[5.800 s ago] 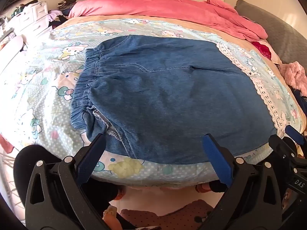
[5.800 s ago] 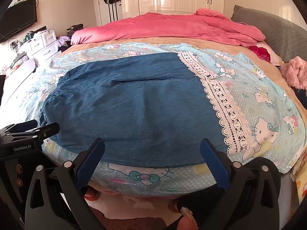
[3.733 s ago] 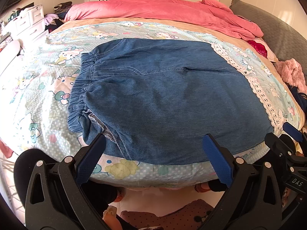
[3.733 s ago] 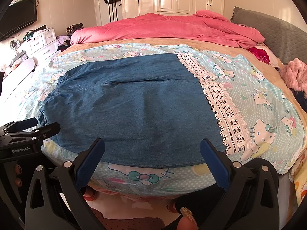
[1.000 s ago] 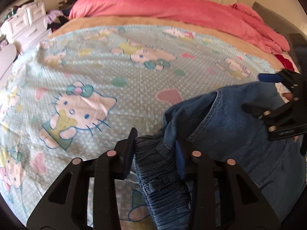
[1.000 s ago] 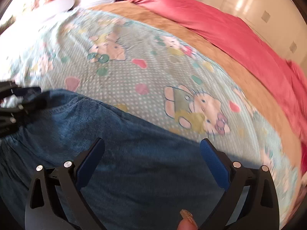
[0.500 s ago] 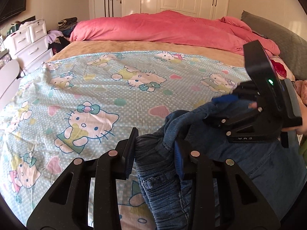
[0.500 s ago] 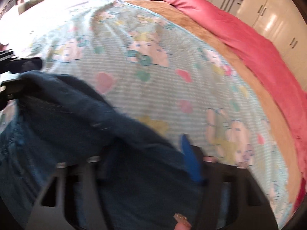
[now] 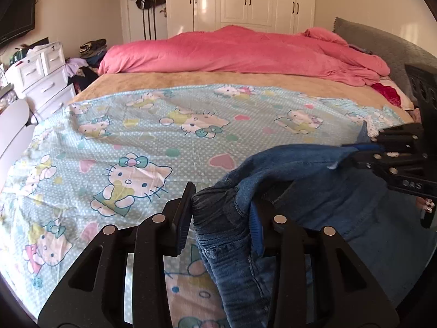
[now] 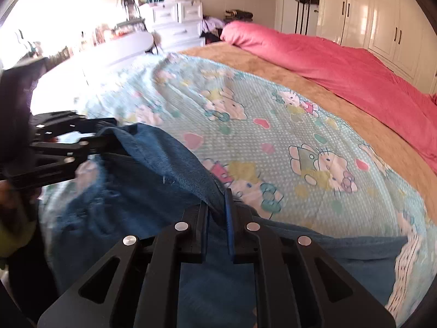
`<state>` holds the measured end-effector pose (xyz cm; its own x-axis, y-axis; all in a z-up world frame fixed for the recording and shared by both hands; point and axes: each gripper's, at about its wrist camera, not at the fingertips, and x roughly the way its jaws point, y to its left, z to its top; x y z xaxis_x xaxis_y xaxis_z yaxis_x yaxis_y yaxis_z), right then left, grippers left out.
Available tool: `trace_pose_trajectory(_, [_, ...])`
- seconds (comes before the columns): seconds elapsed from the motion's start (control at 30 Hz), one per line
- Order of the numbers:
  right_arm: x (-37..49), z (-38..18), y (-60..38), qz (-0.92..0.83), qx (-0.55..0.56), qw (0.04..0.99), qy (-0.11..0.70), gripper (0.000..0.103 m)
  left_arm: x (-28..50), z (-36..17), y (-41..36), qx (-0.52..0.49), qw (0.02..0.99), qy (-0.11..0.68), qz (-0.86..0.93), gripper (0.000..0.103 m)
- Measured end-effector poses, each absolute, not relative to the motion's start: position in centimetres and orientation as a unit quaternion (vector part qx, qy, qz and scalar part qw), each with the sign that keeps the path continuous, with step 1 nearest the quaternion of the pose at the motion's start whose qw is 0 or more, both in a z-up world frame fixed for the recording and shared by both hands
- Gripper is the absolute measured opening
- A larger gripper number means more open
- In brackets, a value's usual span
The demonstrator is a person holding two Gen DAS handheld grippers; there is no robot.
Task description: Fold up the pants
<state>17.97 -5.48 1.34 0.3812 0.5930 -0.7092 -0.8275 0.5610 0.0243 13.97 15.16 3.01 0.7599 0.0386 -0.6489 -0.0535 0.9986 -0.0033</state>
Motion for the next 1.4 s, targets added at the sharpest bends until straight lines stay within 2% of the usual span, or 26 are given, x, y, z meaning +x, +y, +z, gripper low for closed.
trace_pose_trajectory(0.37, [8.5,1.4,-9.6,0.475,-0.109,0.802,0.345,0.007,7.4,3.5,13.1,0.018,0.943,0.332,0.026,0.030])
trace_pose_trajectory(0.8, [-1.0,-0.9,-11.7,0.497,-0.131,0.775,0.368,0.007,1.6,1.3,11.3,0.038,0.916,0.400,-0.011,0.035])
trace_pose_trajectory(0.9, [-1.9,-2.6,-10.9,0.488,-0.151,0.771,0.380,0.007,1.6,0.2,11.7,0.029,0.905,0.425,-0.003,0.043])
trace_pose_trajectory(1.1, [-2.8,-3.7,-10.1,0.485,-0.162,0.766,0.390,0.007,0.3,-0.1,13.0,0.001,0.896,0.445,0.004,0.052])
trace_pose_trajectory(1.23, [-2.7,-4.5,-10.4,0.480,-0.161,0.766,0.396,0.007,-1.2,0.2,14.5,-0.023,0.893,0.448,0.028,0.052])
trace_pose_trajectory(1.4, [-2.9,-5.4,-10.3,0.479,-0.161,0.766,0.398,0.010,-1.5,3.2,13.9,-0.080,0.909,0.408,-0.016,0.050])
